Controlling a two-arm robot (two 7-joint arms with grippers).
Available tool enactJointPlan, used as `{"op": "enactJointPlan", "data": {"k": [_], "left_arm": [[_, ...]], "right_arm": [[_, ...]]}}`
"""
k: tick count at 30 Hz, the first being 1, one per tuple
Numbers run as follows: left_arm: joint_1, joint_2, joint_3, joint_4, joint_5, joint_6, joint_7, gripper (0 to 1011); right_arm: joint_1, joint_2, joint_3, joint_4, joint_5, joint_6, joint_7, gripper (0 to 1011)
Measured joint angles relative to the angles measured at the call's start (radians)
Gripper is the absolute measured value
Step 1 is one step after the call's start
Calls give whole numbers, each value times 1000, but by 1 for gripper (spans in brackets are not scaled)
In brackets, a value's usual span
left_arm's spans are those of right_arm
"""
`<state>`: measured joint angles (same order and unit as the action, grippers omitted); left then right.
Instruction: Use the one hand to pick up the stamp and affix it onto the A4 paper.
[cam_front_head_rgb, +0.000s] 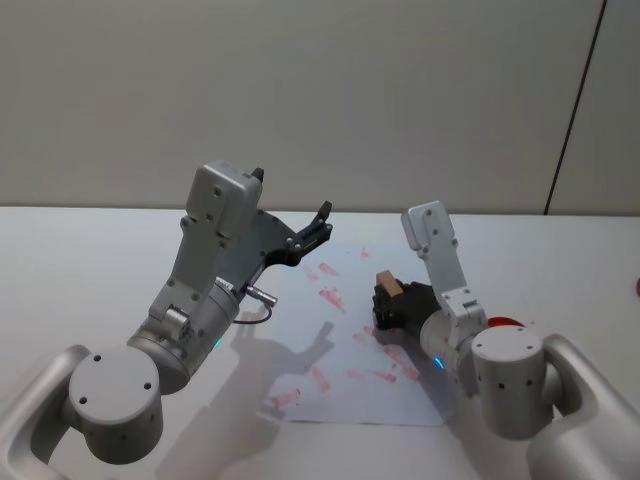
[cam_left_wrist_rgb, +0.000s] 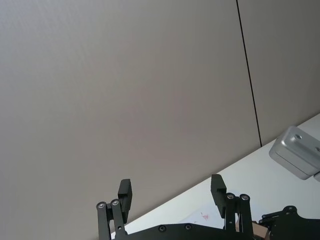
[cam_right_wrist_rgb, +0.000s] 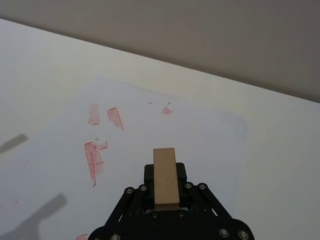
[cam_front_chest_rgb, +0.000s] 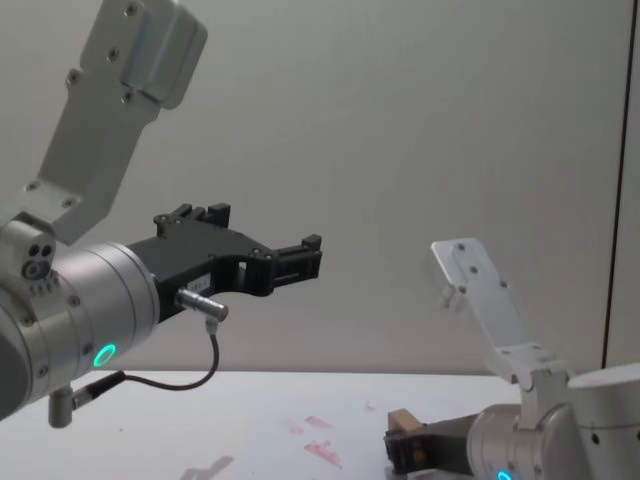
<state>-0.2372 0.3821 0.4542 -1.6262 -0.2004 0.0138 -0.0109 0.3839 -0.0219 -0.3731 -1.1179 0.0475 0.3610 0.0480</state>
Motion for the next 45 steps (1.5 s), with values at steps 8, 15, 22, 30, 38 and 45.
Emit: {"op": "enactJointPlan", "data": {"k": [8, 15, 22, 30, 38, 45], "left_arm": [[0, 0, 0, 0, 0, 0, 0, 1003], [0, 0, 0, 0, 0, 0, 0, 1003], [0, 0, 0, 0, 0, 0, 0, 1003], [0, 0, 0, 0, 0, 0, 0, 1002], [0, 0, 0, 0, 0, 0, 0, 1003], [0, 0, 0, 0, 0, 0, 0, 1003]], "right_arm": [[-2, 1, 9, -23, 30, -45, 8, 221], [-13, 7, 20, -94, 75, -77, 23, 220], [-61, 41, 48, -239, 159, -81, 30, 221], [-140, 107, 89, -401, 246, -46, 18, 221], [-244, 196, 131, -541, 292, 12, 1, 220], [-318, 258, 150, -614, 300, 52, 5, 221]]}}
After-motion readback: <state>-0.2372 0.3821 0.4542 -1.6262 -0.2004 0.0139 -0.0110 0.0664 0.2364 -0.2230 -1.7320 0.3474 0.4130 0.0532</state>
